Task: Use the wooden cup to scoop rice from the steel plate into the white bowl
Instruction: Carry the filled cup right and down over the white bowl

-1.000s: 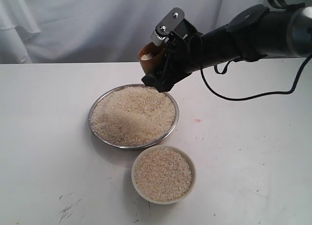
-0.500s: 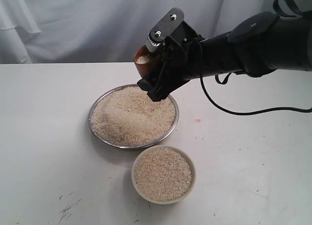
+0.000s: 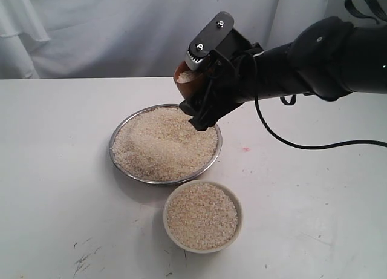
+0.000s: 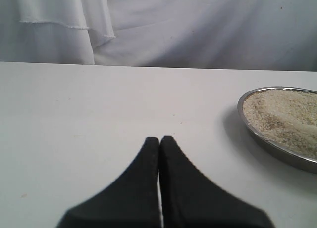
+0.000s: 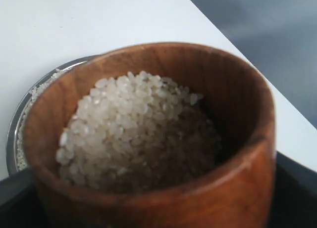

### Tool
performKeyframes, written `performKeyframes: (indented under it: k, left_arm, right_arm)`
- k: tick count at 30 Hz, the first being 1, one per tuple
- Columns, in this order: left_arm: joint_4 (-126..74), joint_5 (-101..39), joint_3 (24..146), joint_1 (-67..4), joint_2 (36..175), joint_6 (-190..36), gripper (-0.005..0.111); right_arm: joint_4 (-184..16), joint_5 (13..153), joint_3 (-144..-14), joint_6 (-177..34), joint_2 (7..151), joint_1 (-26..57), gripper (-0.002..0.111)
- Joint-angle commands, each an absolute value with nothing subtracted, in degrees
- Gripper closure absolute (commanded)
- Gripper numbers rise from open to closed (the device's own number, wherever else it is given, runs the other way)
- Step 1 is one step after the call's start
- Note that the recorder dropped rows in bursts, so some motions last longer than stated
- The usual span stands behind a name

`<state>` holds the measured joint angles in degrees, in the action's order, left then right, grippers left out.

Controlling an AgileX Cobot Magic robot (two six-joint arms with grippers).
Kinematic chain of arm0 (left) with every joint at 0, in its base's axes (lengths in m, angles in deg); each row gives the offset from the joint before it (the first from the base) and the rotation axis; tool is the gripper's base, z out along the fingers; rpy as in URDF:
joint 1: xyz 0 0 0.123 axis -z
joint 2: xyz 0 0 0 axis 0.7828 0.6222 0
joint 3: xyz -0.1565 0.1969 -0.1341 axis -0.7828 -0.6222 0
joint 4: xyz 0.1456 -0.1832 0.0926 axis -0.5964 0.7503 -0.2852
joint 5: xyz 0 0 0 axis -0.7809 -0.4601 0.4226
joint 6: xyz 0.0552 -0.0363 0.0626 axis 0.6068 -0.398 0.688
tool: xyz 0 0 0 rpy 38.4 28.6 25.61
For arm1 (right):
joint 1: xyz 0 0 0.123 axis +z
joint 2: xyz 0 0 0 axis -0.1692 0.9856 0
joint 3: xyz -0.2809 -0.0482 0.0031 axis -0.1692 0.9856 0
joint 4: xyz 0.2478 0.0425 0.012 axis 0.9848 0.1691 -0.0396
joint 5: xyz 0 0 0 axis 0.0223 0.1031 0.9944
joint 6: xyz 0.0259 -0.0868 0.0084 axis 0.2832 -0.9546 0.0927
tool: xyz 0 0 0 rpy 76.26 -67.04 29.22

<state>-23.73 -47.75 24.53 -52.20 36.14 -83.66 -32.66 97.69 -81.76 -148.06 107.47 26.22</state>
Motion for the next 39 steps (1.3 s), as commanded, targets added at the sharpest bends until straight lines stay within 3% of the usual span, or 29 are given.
performKeyframes:
  k: [1,39]
  left_arm:
    - [-23.7,-47.4,24.3,-52.1,35.9,-83.8,0.107]
    - [-23.7,-47.4,24.3,-52.1,35.9,-83.8,0.107]
  right_arm:
    - [-39.3,95.6,-80.5,-140.8,105.8,26.6,0.108]
    - [-60.8,94.8,-62.6,-128.6,95.1,31.6,0.108]
